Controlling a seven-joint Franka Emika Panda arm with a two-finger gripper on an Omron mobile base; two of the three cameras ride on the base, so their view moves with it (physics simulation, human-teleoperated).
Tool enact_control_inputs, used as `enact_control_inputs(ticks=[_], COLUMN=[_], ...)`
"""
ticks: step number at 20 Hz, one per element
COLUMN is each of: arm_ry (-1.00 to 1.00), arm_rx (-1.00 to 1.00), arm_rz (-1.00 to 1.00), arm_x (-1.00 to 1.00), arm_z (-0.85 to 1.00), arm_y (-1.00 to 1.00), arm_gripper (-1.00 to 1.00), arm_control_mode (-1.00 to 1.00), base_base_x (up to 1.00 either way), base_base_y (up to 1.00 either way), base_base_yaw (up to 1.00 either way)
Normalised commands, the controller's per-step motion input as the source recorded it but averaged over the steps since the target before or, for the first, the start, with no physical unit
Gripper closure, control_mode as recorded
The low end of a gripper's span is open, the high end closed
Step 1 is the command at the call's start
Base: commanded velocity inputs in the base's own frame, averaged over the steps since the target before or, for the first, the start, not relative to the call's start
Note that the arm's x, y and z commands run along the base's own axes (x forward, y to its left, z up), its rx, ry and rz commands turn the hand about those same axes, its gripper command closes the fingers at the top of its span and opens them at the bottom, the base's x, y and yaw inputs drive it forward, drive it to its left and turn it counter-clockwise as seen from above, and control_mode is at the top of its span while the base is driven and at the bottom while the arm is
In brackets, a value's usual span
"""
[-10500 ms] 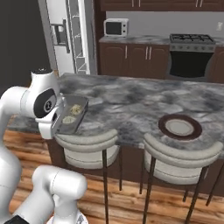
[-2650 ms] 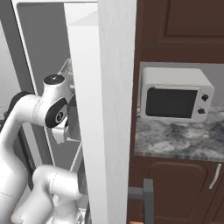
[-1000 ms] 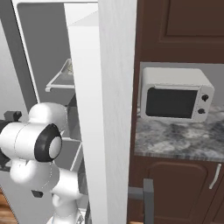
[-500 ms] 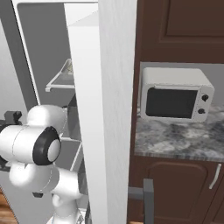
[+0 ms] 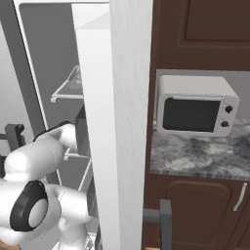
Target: Place two dumplings into each of the tupperware containers and then place the containers in the fridge.
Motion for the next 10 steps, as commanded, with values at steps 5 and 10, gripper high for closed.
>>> enact_control_inputs(ticks=[5, 10], arm_ry=[0.01, 0.06], arm_rx=[0.00, -0.02], arm_rz=[0.00, -0.03], arm_x=[-0.97, -0.93], arm_z=[0.58, 0.41], arm_y=[0.03, 0.43], arm_gripper=[-1.00, -1.00], arm_control_mode=[-1.00, -1.00], base_base_x=[0.00, 0.00], base_base_y=[0.00, 0.00], base_base_yaw=[0.00, 0.00])
